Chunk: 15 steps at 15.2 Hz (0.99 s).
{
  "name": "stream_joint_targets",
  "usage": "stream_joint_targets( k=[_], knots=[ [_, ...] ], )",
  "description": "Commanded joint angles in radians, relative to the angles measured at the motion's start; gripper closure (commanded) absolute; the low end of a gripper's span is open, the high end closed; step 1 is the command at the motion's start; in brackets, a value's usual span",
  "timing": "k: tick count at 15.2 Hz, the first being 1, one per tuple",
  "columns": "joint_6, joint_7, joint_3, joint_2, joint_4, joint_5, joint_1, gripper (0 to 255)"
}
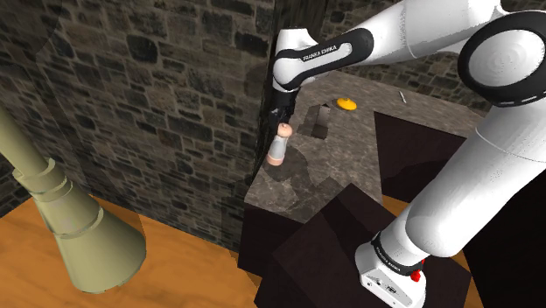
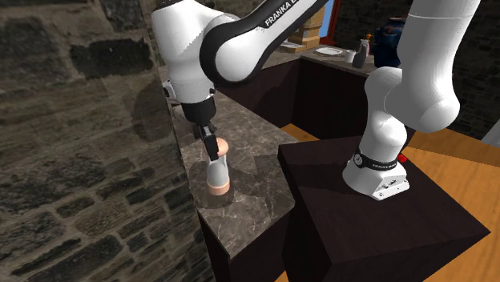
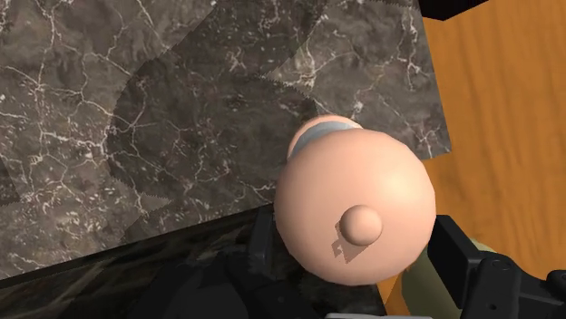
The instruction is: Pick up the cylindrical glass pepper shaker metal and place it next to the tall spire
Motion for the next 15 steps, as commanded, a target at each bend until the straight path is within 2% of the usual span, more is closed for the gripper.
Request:
stream_joint_targets(
  k=[1, 15],
  knots=[
    [-0.026, -0.001, 0.0, -0.01, 0.015, 0.0, 0.0, 255],
    [-0.206, -0.004, 0.0, -0.076, 0.13, 0.002, 0.0, 255]
  ],
)
